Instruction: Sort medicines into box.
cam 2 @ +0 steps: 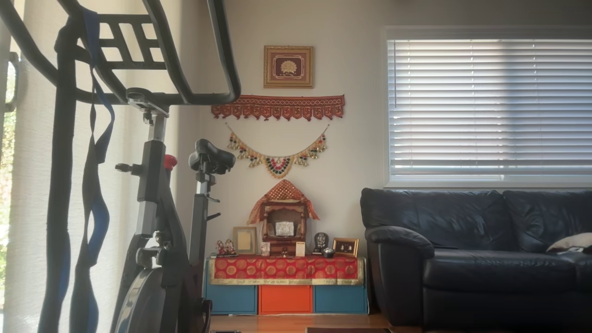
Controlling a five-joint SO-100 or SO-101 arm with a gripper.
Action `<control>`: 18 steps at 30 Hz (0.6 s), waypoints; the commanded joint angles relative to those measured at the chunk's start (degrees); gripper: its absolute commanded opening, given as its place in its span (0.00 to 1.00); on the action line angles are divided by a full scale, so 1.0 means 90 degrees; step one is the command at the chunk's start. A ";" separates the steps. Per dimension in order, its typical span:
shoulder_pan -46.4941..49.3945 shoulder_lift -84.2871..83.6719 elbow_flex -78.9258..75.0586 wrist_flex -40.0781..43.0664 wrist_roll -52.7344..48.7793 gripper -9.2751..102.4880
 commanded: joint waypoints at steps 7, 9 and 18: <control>-0.0107 0.0186 -0.0020 -0.0186 0.0059 0.26; -0.0107 0.0186 -0.0010 -0.0186 0.0049 0.26; -0.0146 0.0117 -0.0039 -0.0215 0.0117 0.21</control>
